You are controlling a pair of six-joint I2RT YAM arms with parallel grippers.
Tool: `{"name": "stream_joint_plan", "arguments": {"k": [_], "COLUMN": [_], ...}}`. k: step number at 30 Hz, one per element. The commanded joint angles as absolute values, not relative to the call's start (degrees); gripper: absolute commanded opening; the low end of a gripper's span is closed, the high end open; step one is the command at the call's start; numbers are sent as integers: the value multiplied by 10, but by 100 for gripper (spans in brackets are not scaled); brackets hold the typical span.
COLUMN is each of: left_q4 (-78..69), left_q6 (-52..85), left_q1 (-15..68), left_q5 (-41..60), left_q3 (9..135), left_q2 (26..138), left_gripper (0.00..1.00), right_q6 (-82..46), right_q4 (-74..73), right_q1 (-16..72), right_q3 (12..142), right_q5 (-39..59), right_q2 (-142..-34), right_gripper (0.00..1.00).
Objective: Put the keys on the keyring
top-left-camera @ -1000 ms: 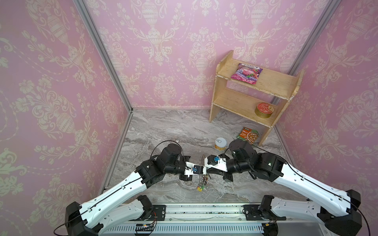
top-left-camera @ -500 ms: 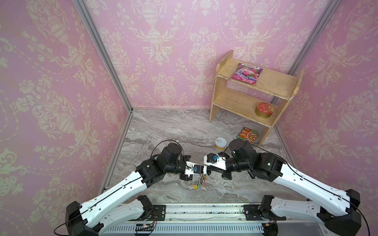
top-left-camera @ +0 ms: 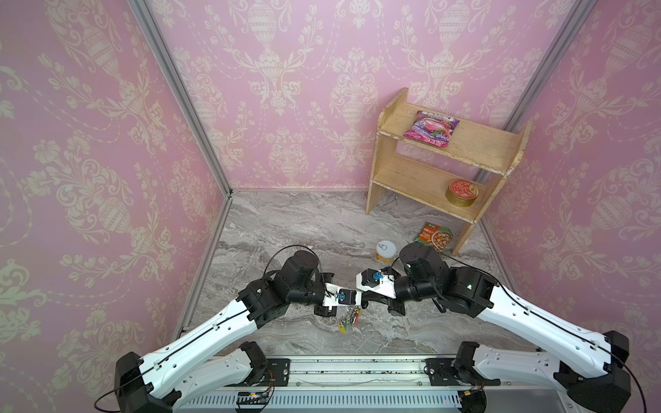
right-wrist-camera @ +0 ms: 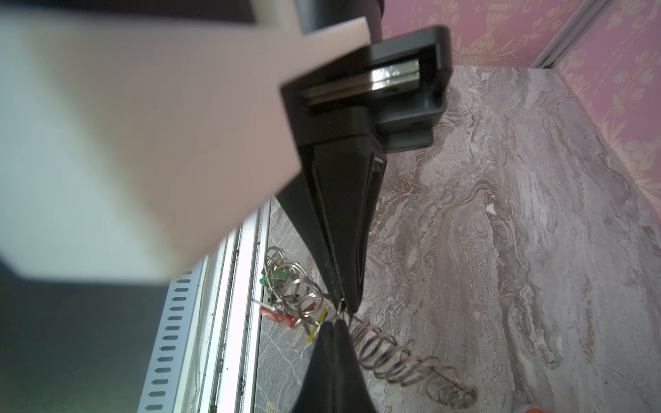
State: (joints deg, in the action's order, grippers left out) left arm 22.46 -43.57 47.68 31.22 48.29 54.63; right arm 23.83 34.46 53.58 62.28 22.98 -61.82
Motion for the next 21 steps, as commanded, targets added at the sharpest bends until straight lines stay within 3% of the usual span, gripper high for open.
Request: {"name": "stream_joint_plan", "arguments": {"k": [1,21], "left_q4": [207,196], "left_q6": [-419,-401], "left_q1": [472,461], "left_q5": [316,332], "left_q3": [511,508], "left_q2": [543,543], "left_gripper": [0,0], "right_q6": [235,240], "right_q4": [369,386], "right_q1": [537,539], "right_q3": [630,637], "right_q5": [271,286], "right_q2": [-630,-627], "right_gripper": [0,0]}}
